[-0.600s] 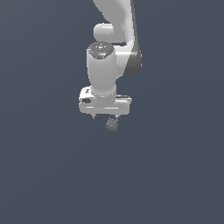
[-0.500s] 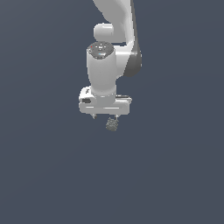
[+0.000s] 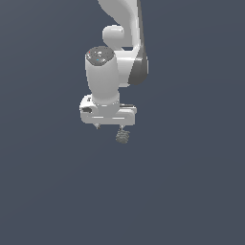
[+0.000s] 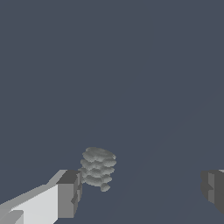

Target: Pick up the object and move it to a goal position.

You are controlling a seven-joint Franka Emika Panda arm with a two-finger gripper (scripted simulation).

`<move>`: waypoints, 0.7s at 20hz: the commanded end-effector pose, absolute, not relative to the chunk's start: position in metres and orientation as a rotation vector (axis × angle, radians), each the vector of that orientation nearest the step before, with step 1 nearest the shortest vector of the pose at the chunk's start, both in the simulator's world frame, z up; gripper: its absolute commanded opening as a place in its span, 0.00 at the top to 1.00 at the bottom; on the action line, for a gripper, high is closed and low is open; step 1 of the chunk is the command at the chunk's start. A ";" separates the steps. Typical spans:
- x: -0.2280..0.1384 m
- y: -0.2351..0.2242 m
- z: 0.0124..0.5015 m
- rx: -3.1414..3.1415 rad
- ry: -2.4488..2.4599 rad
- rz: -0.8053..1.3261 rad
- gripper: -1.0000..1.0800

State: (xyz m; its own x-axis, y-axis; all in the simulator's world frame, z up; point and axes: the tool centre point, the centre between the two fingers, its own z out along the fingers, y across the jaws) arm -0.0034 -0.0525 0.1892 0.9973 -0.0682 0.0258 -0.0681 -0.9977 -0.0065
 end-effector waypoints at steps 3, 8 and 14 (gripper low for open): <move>-0.004 -0.053 0.189 -3.134 0.104 -0.040 0.04; -0.005 -0.052 0.186 -3.136 0.055 -0.039 0.04; -0.007 -0.049 0.179 -3.140 -0.081 -0.034 0.04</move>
State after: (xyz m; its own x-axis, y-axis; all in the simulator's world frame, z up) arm -0.0066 -0.0502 0.1810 0.9994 0.0266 0.0228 0.0266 -0.9996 -0.0011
